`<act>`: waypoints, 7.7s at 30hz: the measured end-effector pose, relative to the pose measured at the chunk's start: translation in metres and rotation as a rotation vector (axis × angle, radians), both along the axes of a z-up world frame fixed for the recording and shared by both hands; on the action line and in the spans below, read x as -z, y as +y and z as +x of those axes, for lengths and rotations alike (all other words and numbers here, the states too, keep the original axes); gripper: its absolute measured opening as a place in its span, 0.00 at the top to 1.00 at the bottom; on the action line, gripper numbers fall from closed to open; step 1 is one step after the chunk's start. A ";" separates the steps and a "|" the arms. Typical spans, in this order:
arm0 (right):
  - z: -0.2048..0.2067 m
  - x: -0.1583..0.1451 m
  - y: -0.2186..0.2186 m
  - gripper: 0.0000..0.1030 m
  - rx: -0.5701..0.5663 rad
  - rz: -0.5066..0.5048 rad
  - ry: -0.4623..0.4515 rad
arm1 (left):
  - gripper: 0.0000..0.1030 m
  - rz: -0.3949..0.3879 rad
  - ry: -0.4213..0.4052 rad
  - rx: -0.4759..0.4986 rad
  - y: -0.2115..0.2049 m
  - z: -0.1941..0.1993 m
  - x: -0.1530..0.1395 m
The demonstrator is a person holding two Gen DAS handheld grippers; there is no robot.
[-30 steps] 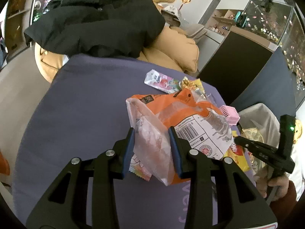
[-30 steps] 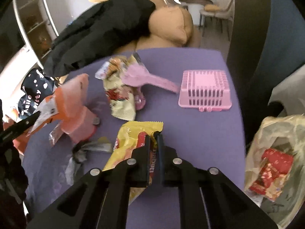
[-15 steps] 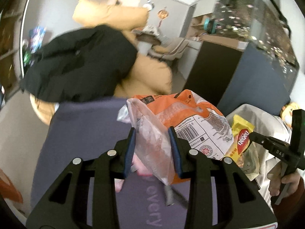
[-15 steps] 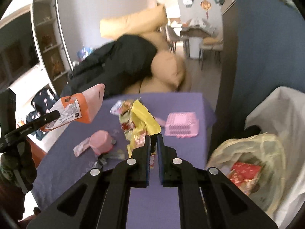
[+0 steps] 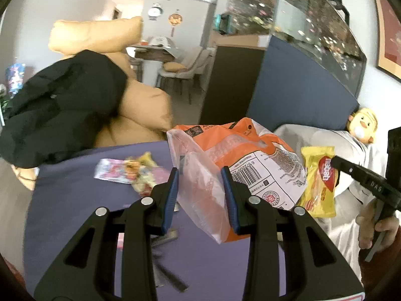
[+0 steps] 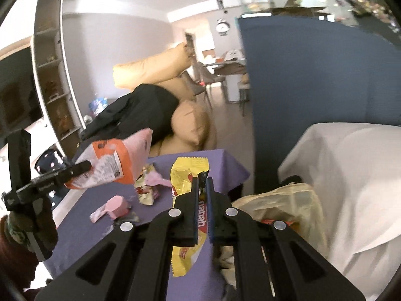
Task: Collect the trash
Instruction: 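Grasp the yellow nabati pack with the right tool while the left tool carries the orange bag, then drop the nabati pack into the bag with the right tool while the left tool releases the orange bag, then grasp the pink candy wrapper with the left tool while the right tool grasps the dark ribbon, then carry the pink wrapper and dark ribbon into the trash bag and open both tools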
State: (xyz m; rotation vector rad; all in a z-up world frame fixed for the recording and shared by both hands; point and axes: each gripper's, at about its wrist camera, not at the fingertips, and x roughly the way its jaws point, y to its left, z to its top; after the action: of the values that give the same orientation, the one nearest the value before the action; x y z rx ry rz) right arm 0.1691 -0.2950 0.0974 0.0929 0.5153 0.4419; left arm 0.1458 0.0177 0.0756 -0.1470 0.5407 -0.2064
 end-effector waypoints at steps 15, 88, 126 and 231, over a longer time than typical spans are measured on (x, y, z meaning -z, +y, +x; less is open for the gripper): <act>0.002 -0.013 -0.116 0.93 0.275 -0.028 -0.043 | 0.68 -0.010 0.185 0.317 -0.168 0.095 0.070; 0.024 0.126 0.223 0.32 -0.289 -0.267 0.350 | 0.45 -0.180 0.253 -0.280 0.192 -0.044 0.135; 0.044 0.158 0.250 0.32 -0.304 -0.393 0.407 | 0.79 -0.047 0.352 -0.162 0.153 0.009 0.152; 0.079 0.134 -0.042 0.78 0.043 -0.061 0.333 | 0.45 -0.017 0.241 0.198 -0.085 0.057 0.073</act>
State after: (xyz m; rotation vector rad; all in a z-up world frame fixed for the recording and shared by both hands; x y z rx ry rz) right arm 0.2476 -0.3372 -0.0366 0.1196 0.8519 0.3695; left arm 0.2025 -0.0669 0.0027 -0.1355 0.7946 -0.3893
